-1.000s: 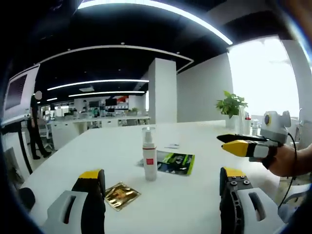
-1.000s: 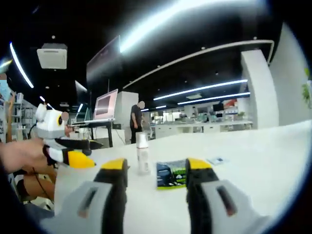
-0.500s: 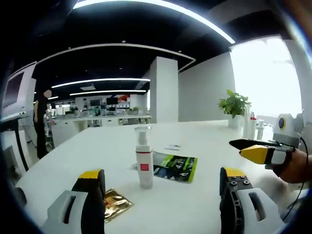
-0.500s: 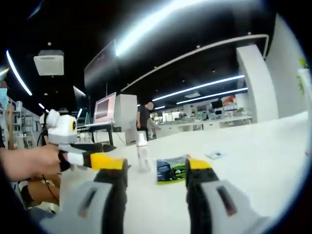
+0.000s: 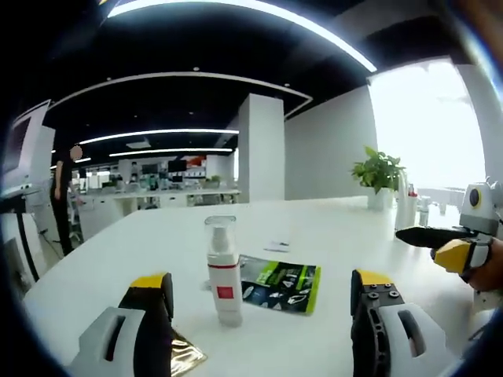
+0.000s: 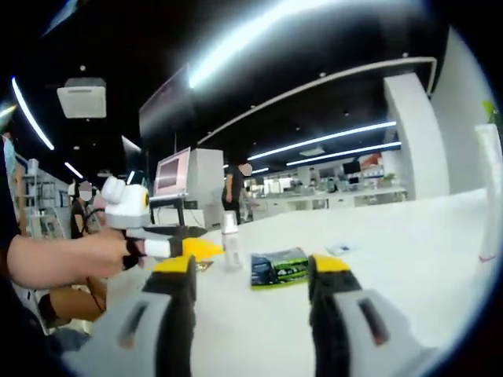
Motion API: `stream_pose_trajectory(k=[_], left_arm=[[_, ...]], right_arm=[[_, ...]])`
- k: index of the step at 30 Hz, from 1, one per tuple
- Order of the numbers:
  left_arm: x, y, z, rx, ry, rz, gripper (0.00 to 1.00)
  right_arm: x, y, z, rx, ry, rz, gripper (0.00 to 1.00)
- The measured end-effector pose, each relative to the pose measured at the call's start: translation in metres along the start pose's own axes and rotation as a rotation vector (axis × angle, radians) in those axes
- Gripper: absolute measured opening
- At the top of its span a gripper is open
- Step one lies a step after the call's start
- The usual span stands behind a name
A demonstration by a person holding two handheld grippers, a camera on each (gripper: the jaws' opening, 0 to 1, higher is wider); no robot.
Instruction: Arrange the skincare products in the storage area until every visible bottle or jar stands upright without overlapping.
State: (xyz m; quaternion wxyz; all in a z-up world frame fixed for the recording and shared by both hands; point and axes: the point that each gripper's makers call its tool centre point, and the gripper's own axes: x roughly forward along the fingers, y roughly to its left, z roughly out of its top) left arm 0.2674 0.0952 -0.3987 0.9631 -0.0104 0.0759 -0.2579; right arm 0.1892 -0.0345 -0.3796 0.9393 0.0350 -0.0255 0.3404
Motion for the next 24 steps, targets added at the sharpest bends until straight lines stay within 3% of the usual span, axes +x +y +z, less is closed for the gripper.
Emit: stream_pose_trajectory(k=[11, 17, 24], left_arm=[[0.018, 0.008, 0.004, 0.016, -0.005, -0.012, 0.89], [0.023, 0.008, 0.008, 0.019, -0.012, -0.024, 0.88], [0.031, 0.008, 0.010, 0.019, -0.010, -0.037, 0.85]], right_arm=[[-0.014, 0.005, -0.014, 0.017, 0.038, 0.022, 0.75], [-0.019, 0.004, -0.012, 0.003, 0.043, 0.006, 1.00], [-0.031, 0.009, -0.014, -0.006, 0.058, 0.016, 1.00]])
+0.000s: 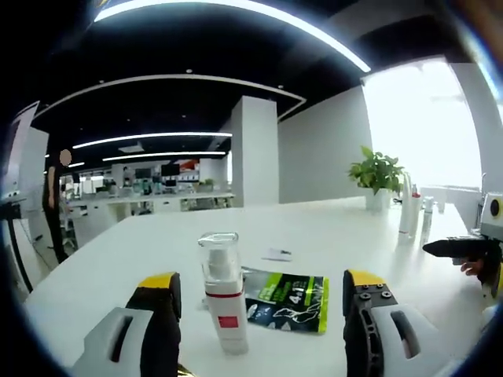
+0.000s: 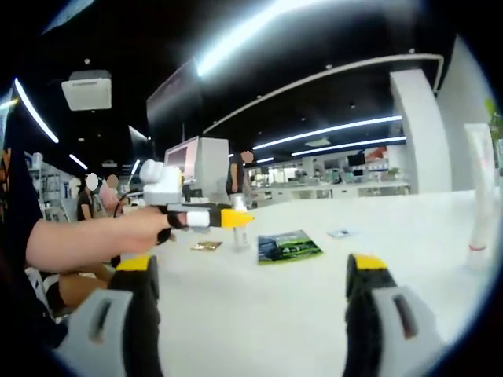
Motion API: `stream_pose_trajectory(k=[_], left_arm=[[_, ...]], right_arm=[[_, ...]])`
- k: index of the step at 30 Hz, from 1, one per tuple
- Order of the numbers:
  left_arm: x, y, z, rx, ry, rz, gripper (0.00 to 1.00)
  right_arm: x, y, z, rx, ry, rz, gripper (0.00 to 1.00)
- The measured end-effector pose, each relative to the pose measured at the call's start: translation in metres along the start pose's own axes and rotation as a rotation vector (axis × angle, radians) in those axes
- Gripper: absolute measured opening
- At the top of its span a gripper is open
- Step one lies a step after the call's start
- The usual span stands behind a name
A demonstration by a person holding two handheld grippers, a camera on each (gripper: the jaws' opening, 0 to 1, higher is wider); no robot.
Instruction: Arrange the skincare products in the storage area until every visible bottle or jar stands upright without overlapping.
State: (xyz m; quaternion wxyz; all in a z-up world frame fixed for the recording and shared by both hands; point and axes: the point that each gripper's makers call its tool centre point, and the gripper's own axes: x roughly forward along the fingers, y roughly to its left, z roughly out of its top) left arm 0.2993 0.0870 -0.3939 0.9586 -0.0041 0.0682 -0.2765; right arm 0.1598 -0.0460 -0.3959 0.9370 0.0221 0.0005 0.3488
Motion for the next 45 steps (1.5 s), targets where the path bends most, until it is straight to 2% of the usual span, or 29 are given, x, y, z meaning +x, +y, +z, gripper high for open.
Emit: stream_pose_trajectory(k=[7, 11, 15, 20, 25, 31, 45], left_arm=[[0.009, 0.002, 0.003, 0.001, -0.012, -0.004, 0.80], [0.010, 0.002, 0.008, 0.005, -0.036, -0.009, 0.71], [0.012, 0.012, 0.010, 0.003, -0.040, 0.014, 0.65], [0.012, 0.023, 0.016, -0.004, -0.079, 0.040, 0.57], [0.015, 0.031, 0.016, -0.014, -0.085, 0.066, 0.52], [0.010, 0.035, 0.019, -0.006, -0.107, 0.095, 0.43], [0.013, 0.034, 0.023, 0.010, -0.133, 0.126, 0.30]], right_arm=[[-0.007, 0.005, -0.002, 0.043, 0.000, -0.021, 1.00], [-0.011, 0.008, -0.005, 0.053, 0.004, -0.033, 0.99], [-0.016, 0.012, -0.009, 0.071, 0.008, -0.039, 0.98], [-0.020, 0.014, -0.012, 0.076, 0.014, -0.048, 0.96], [-0.026, 0.016, -0.007, 0.089, 0.002, -0.054, 0.94], [-0.027, 0.016, -0.002, 0.087, -0.005, -0.051, 0.93], [-0.031, 0.011, -0.003, 0.105, 0.001, -0.039, 0.91]])
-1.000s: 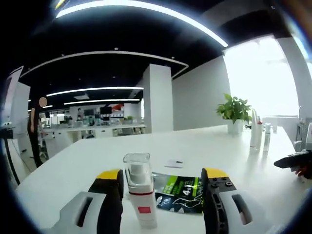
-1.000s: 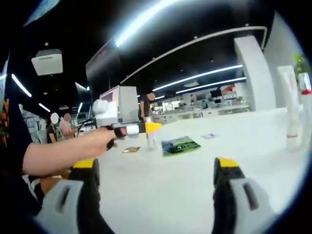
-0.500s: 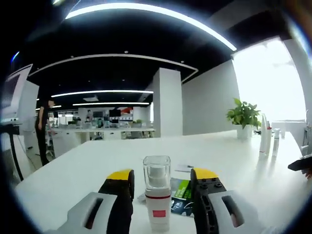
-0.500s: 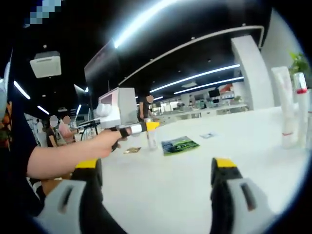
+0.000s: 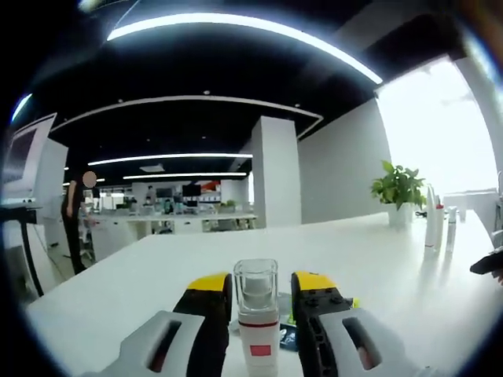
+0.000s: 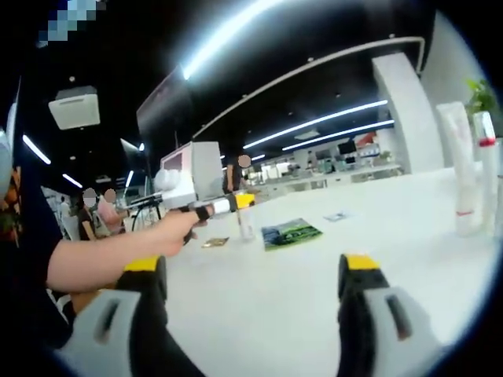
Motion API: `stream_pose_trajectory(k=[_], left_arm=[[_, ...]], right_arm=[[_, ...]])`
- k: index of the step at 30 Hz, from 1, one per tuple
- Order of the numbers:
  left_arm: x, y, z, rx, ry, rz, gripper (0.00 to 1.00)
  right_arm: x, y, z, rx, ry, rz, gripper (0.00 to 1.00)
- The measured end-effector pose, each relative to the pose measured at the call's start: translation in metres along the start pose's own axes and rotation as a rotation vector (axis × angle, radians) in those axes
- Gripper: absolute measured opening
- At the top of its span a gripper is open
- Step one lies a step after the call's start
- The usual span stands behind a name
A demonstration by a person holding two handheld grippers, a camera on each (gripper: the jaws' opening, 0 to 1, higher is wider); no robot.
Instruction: Arrange the skincare products in the storage area until every visible bottle or jar stands upright without overlapping.
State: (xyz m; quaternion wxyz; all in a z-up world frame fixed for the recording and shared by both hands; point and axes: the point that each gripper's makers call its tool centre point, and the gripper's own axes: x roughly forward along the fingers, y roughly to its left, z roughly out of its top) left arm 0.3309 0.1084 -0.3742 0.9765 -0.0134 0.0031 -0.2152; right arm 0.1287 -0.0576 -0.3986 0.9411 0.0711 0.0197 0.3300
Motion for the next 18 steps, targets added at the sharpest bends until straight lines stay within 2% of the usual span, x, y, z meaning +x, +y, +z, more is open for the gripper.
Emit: stream_pose_trajectory(k=[14, 18], left_arm=[[-0.0019, 0.0047, 0.0008, -0.008, -0.029, 0.040, 0.25], [-0.0056, -0.0008, -0.0013, 0.003, -0.027, 0.031, 0.20]], right_arm=[[-0.0058, -0.0059, -0.0036, 0.019, 0.003, -0.011, 0.89], [-0.0064, -0.0060, -0.0023, 0.028, -0.001, -0.013, 0.89]])
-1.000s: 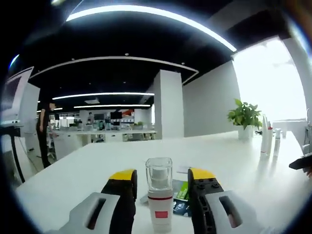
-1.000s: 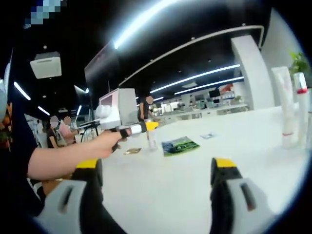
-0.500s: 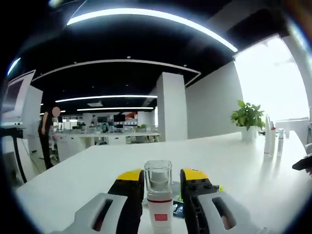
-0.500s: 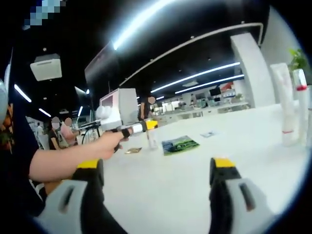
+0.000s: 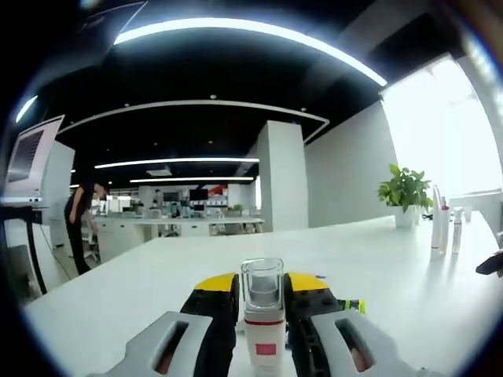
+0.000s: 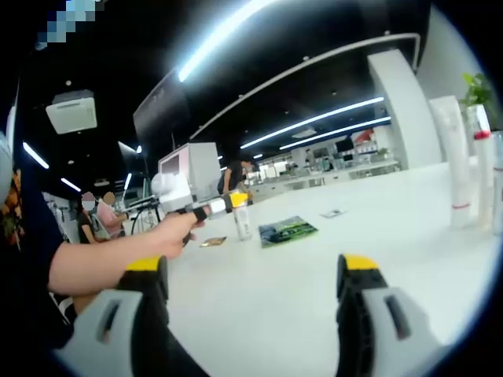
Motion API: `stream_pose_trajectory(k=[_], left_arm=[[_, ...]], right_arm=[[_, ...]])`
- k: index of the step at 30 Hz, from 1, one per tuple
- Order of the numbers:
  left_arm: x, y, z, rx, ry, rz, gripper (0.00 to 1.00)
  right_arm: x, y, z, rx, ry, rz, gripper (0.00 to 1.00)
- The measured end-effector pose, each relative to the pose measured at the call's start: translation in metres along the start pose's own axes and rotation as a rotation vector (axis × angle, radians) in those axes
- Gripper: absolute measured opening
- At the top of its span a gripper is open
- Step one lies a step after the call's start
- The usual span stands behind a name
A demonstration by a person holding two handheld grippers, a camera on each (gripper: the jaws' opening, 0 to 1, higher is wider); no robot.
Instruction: Arrange the skincare products in the storage area until every visible bottle or jar stands upright without overlapping.
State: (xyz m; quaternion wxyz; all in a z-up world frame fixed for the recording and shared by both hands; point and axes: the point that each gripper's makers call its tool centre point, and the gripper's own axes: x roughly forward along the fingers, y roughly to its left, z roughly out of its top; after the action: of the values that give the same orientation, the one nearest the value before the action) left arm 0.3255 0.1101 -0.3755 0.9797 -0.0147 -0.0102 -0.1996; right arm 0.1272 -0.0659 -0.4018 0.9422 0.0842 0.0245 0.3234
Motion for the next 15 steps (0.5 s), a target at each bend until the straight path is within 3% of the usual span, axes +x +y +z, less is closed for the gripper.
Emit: stream_pose_trajectory(k=[15], left_arm=[[-0.007, -0.018, 0.005, 0.016, -0.022, -0.024, 0.19]], right_arm=[[-0.006, 0.002, 0.002, 0.008, -0.005, -0.003, 0.88]])
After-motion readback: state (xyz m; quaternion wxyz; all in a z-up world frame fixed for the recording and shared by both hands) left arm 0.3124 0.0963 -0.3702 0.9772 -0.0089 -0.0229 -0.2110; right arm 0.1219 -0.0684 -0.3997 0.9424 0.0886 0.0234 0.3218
